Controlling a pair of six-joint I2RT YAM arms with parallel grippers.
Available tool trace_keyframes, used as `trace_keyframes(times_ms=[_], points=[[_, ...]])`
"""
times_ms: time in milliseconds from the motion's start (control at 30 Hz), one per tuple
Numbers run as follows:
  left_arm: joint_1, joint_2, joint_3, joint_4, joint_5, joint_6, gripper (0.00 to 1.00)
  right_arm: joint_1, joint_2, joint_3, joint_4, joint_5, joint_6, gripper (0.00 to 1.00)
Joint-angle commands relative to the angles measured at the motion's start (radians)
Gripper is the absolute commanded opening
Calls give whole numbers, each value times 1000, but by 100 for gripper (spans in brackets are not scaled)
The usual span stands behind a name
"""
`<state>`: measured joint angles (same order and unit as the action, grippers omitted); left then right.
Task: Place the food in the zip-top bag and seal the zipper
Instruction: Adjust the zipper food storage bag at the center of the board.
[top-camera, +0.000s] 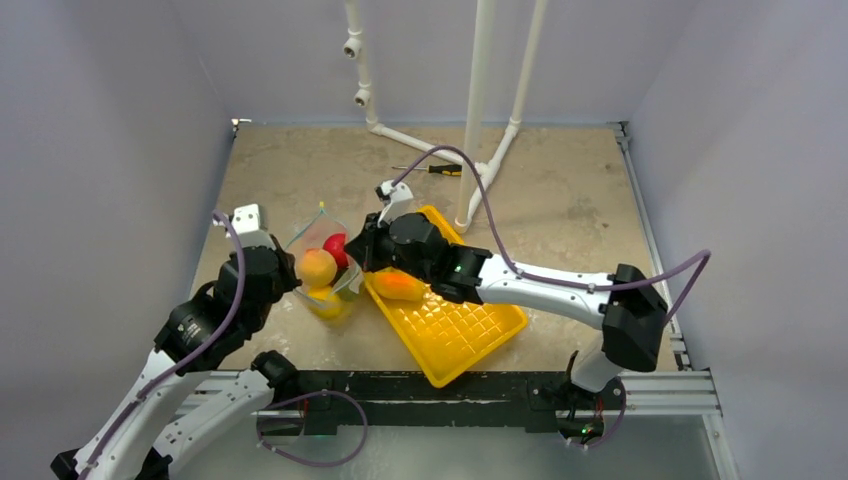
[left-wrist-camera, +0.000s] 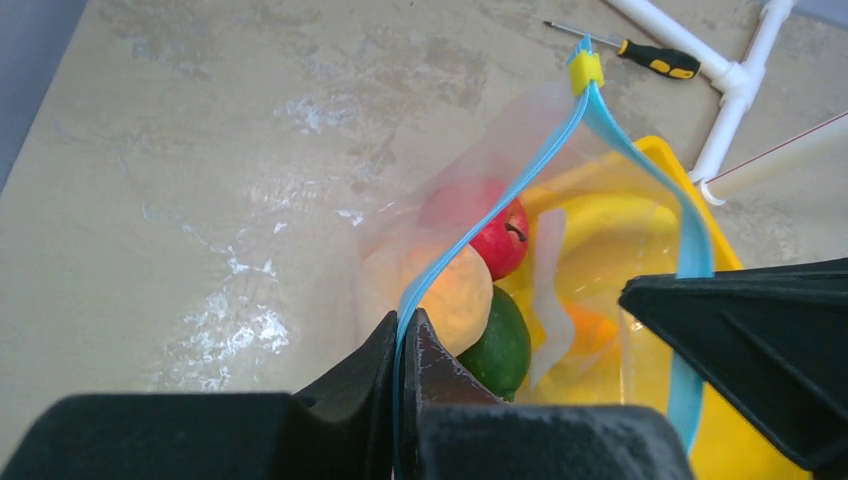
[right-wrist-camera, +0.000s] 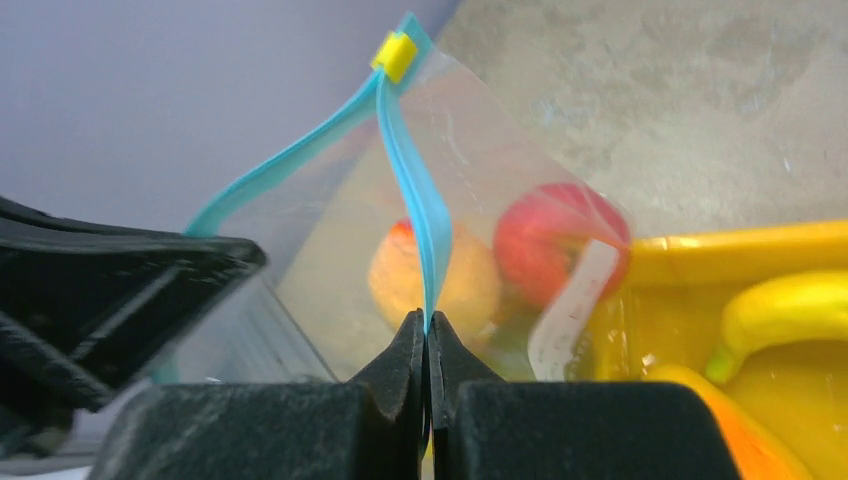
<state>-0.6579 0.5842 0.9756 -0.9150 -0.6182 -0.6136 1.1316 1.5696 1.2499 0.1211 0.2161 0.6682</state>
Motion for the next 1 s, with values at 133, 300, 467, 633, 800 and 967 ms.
trace_keyframes(times_ms=[133, 300, 467, 633, 800, 967], points=[[-7, 33, 20, 21, 11, -72, 0, 5, 24, 12, 0, -24, -23, 0], [-6, 43, 59, 45, -4, -36, 0, 6, -19, 92, -29, 16, -55, 0], [-5, 58, -27, 68, -22, -48, 0, 4, -13, 45, -14, 18, -44, 0], [-6, 102, -98, 95, 3, -85, 0, 5, 53, 0, -3, 4, -6, 0], [-5, 94, -22, 107, -87, -14, 0, 5, 42, -1, 10, 6, -12, 0], [-6, 151, 90, 103, -188, 66, 0, 5, 50, 73, 3, 33, -45, 0]])
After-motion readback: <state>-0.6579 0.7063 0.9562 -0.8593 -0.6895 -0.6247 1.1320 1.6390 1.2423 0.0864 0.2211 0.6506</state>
